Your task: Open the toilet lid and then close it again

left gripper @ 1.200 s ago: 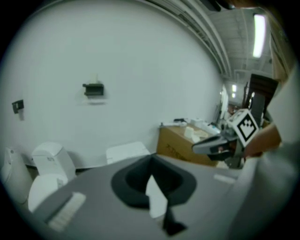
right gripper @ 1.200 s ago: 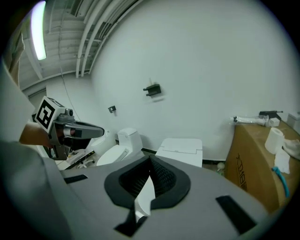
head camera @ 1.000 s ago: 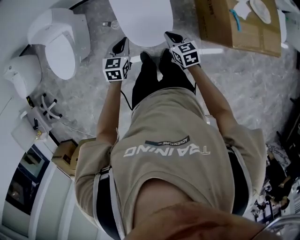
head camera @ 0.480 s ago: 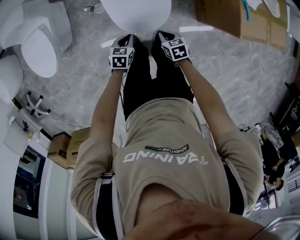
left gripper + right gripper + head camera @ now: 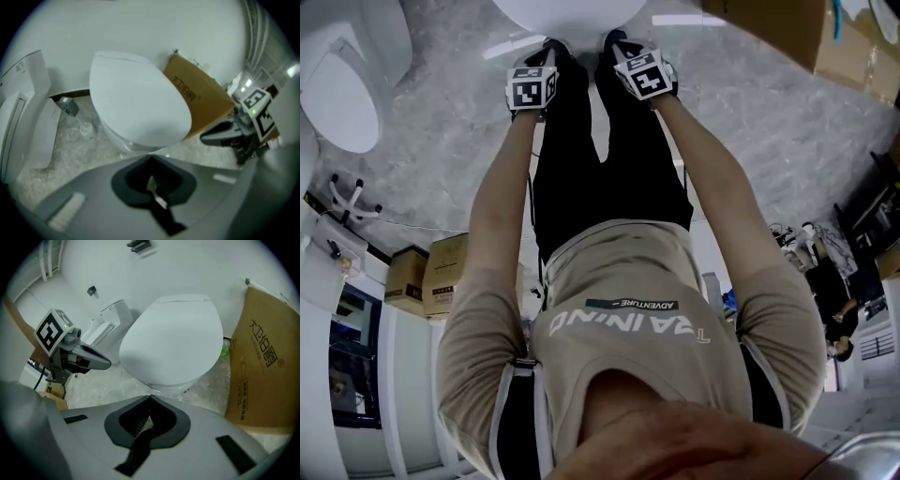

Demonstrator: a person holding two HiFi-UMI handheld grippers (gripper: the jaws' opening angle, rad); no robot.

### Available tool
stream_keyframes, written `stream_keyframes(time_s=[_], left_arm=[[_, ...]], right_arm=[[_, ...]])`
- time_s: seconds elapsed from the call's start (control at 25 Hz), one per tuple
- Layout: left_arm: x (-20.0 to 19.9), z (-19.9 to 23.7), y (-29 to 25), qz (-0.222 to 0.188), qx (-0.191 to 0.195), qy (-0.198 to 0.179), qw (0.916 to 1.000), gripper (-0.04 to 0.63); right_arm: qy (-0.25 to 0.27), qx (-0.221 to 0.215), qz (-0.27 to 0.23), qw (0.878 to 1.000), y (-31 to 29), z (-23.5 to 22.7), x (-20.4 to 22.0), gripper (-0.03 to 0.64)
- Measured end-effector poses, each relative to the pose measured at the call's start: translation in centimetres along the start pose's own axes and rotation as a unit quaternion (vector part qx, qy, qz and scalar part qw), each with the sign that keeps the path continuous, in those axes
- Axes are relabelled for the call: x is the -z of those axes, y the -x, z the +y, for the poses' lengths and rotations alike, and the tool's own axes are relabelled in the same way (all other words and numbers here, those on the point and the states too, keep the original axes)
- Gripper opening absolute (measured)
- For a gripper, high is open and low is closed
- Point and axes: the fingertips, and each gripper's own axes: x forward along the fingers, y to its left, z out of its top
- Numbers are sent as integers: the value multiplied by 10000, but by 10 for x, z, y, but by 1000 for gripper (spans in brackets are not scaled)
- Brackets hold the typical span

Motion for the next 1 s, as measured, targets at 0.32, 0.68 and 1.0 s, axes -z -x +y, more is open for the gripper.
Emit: stream_keyframes(time_s=[0.32,0.68,1.0], left_arm=[[-1,-11,-37,-229,125,-14,9997,3],[-8,-16,-42,-435,137,-127,9989,3],[-8,-20,-34,-586,145,-310,9977,3]], right_arm=[[-512,-95,-269,9983,-22,-13,9,11],[-830,-66,-527,9951,-28,-27,4,11],[-630,-139,-732,9952,-28,-25,-7,11]])
